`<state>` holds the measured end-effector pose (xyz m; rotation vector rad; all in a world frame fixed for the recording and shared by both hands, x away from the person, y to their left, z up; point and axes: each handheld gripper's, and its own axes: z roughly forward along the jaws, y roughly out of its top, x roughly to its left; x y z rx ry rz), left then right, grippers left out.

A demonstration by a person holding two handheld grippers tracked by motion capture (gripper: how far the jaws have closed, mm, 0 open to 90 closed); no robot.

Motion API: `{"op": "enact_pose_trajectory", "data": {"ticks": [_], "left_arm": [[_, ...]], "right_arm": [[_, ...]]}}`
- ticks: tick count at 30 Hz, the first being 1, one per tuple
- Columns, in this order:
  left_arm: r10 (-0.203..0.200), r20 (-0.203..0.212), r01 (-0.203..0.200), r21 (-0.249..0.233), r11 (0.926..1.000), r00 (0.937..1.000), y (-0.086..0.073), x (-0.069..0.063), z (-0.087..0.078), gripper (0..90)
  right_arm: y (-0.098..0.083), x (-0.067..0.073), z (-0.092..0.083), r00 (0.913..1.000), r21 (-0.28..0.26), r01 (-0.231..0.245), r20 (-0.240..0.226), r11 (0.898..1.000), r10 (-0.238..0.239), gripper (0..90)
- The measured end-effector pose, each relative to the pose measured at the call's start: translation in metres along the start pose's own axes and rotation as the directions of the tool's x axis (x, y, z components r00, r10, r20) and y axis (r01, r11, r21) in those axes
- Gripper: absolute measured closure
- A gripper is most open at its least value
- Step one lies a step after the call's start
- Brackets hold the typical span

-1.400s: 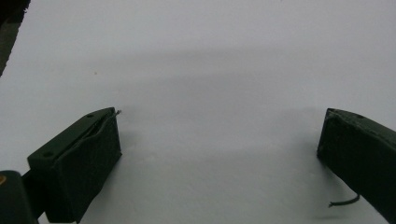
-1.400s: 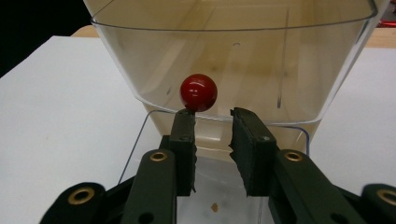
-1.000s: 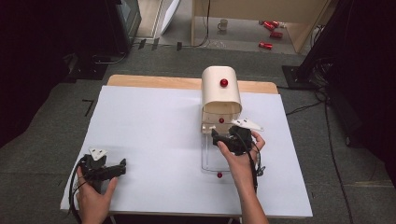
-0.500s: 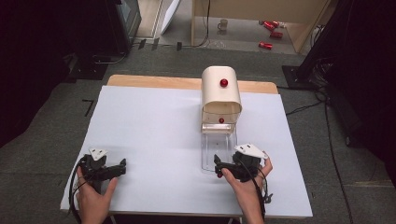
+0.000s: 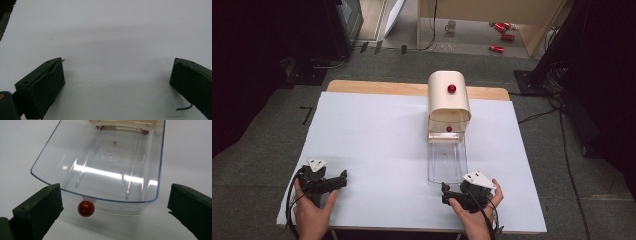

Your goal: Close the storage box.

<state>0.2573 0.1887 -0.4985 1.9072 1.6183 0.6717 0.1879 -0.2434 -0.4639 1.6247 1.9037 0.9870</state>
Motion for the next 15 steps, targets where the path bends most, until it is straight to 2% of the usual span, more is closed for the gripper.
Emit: {"op": "enact_pose_trajectory", "data": {"ticks": [4, 11, 15], "left_arm": [[0.000, 0.000, 0.000, 0.000, 1.0000, 1.0000, 0.000, 0.000, 0.000, 0.0], [0.000, 0.001, 0.000, 0.000, 1.0000, 1.0000, 0.000, 0.000, 0.000, 0.0], [-0.001, 0.001, 0.001, 0.000, 1.0000, 1.0000, 0.000, 0.000, 0.000, 0.0]], "right_arm": [[-0.003, 0.002, 0.002, 1.0000, 0.011, -0.003, 0.000, 1.000, 0.003, 0.0], [-0.017, 0.007, 0.010, 0.9998, 0.064, -0.011, 0.016, 0.998, 0.010, 0.9], [-0.021, 0.009, 0.014, 0.9981, 0.078, -0.023, 0.059, 0.997, 0.019, 15.0]]}}
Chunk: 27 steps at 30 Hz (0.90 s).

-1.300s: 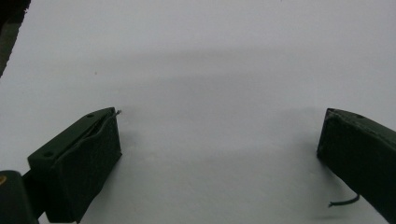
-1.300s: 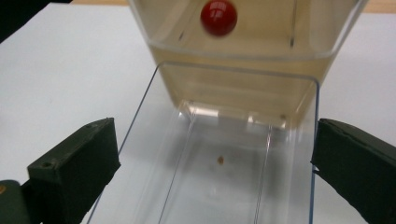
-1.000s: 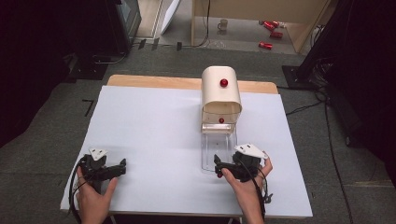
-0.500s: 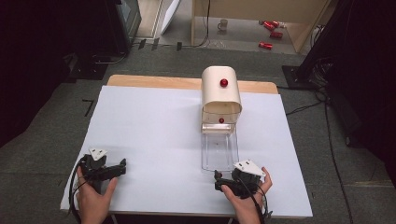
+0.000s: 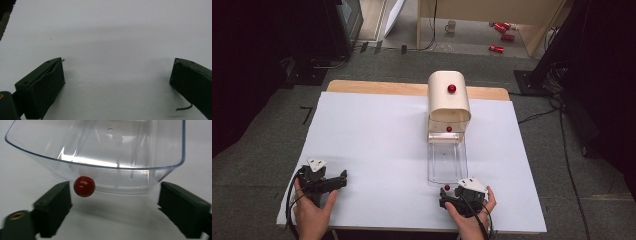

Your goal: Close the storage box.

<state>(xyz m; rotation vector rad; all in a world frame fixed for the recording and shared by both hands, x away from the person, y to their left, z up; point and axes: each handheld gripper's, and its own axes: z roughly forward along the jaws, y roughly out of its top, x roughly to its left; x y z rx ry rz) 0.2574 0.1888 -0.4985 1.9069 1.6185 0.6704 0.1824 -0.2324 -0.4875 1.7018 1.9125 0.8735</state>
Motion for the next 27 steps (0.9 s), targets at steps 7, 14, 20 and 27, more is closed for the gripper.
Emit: {"op": "enact_pose_trajectory", "data": {"ticks": [7, 14, 20, 27], "left_arm": [[0.000, 0.000, 0.000, 0.000, 1.0000, 1.0000, 0.000, 0.000, 0.000, 0.0], [0.000, 0.000, 0.000, 0.000, 1.0000, 1.0000, 0.000, 0.000, 0.000, 0.0], [0.000, 0.000, 0.000, 0.001, 1.0000, 1.0000, 0.000, 0.000, 0.000, 0.0], [0.000, 0.000, 0.000, 0.000, 1.0000, 1.0000, 0.000, 0.000, 0.000, 0.0]], "right_arm": [[-0.004, 0.002, 0.000, 0.9994, -0.006, -0.030, 0.018, 1.000, 0.030, 24.6], [-0.010, 0.011, -0.005, 0.9999, -0.026, 0.008, 0.008, 1.000, -0.008, 52.4], [-0.010, 0.014, -0.004, 0.9994, -0.030, 0.013, -0.032, 0.999, -0.014, 74.6], [-0.007, 0.021, -0.001, 0.9978, -0.027, 0.037, -0.054, 0.999, -0.039, 78.6]]}}
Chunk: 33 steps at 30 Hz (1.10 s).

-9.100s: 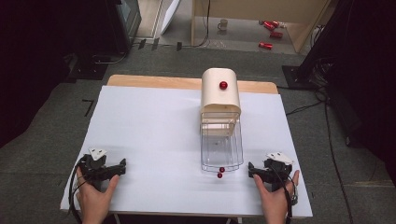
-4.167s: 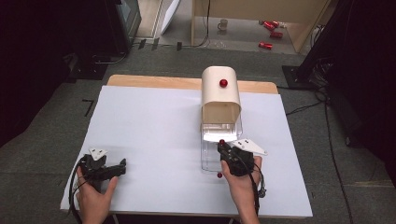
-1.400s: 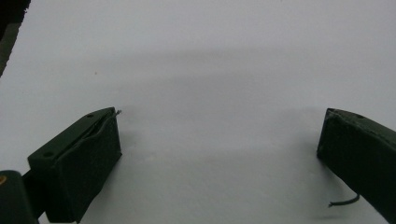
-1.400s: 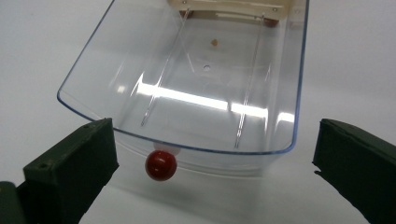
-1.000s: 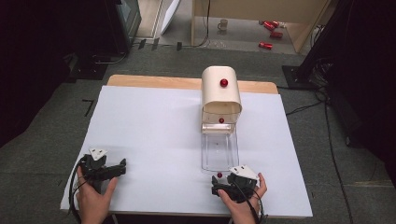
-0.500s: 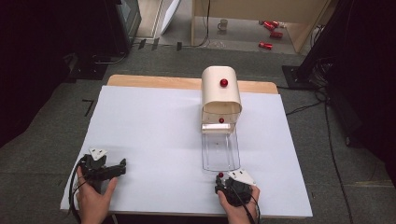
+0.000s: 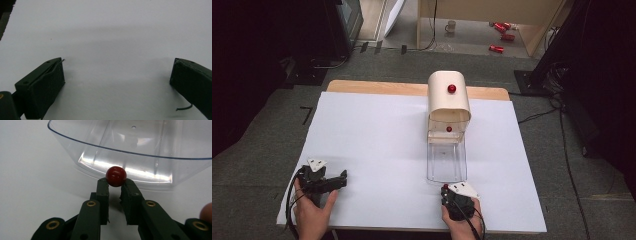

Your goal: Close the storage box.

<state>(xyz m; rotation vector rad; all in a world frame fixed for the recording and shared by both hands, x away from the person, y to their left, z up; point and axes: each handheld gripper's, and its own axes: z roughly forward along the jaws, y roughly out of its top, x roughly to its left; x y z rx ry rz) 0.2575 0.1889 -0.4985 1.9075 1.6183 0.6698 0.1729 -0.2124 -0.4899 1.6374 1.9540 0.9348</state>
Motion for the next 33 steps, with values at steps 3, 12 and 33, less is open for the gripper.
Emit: {"op": "enact_pose_trajectory", "data": {"ticks": [3, 12, 33], "left_arm": [[0.000, 0.000, 0.000, 0.001, 1.0000, 1.0000, 0.000, 0.000, 0.000, 0.0], [0.000, 0.000, 0.000, 0.001, 1.0000, 1.0000, 0.000, 0.000, 0.000, 0.0], [-0.001, -0.001, 0.001, -0.001, 1.0000, 1.0000, 0.000, 0.000, 0.000, 0.0]], "right_arm": [[0.002, 0.003, 0.001, 1.0000, 0.000, 0.007, -0.004, 1.000, -0.007, 80.0], [0.008, -0.008, 0.000, 0.9997, -0.026, -0.024, -0.003, 0.999, 0.024, 88.9], [0.032, -0.014, 0.009, 0.9997, -0.050, -0.023, -0.013, 0.999, 0.022, 90.0]]}}
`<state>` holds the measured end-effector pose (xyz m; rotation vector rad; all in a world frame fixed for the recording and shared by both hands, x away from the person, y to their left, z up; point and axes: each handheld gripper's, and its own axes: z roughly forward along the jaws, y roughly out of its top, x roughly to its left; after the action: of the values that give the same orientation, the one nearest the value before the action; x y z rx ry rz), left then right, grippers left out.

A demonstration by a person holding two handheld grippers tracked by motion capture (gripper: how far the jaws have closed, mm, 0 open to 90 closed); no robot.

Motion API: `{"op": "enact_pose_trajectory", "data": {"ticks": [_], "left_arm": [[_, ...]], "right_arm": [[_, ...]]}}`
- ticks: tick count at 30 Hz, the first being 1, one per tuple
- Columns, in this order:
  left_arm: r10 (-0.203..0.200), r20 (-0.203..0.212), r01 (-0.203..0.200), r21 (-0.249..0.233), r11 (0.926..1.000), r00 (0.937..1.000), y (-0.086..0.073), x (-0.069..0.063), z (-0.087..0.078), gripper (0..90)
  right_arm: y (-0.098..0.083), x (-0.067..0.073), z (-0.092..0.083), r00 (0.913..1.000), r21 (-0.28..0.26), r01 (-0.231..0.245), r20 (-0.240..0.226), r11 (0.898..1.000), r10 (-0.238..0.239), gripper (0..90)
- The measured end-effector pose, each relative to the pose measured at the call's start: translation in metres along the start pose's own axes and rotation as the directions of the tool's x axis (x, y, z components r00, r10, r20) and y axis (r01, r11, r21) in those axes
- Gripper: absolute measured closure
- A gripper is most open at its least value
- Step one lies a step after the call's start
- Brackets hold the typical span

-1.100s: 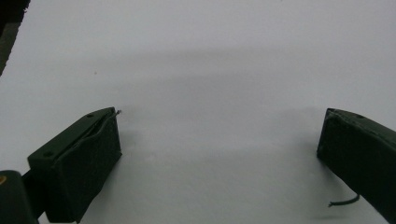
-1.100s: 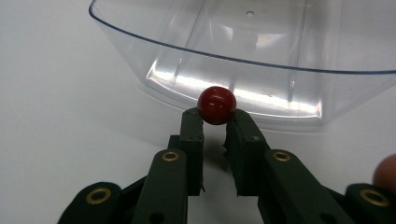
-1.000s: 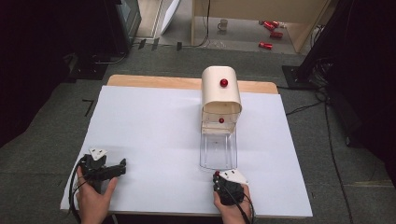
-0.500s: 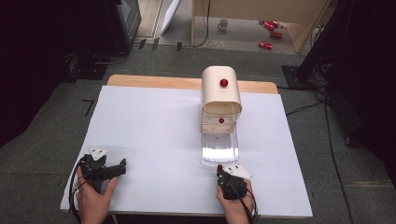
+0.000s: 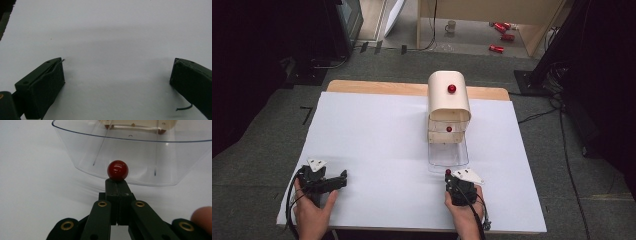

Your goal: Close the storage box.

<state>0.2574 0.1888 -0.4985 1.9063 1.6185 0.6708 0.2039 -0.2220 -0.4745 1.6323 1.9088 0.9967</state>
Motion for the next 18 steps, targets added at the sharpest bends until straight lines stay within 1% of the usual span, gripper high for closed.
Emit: {"op": "enact_pose_trajectory", "data": {"ticks": [13, 18], "left_arm": [[0.000, 0.000, 0.000, 0.000, 1.0000, 1.0000, 0.000, 0.000, 0.000, 0.0], [0.000, 0.000, 0.000, 0.000, 1.0000, 1.0000, 0.000, 0.000, 0.000, 0.0]], "right_arm": [[0.016, -0.002, 0.014, 0.9998, 0.002, -0.020, 0.008, 1.000, 0.020, 88.5], [0.022, -0.001, 0.021, 0.9998, 0.002, -0.010, 0.017, 1.000, 0.010, 87.7]]}}
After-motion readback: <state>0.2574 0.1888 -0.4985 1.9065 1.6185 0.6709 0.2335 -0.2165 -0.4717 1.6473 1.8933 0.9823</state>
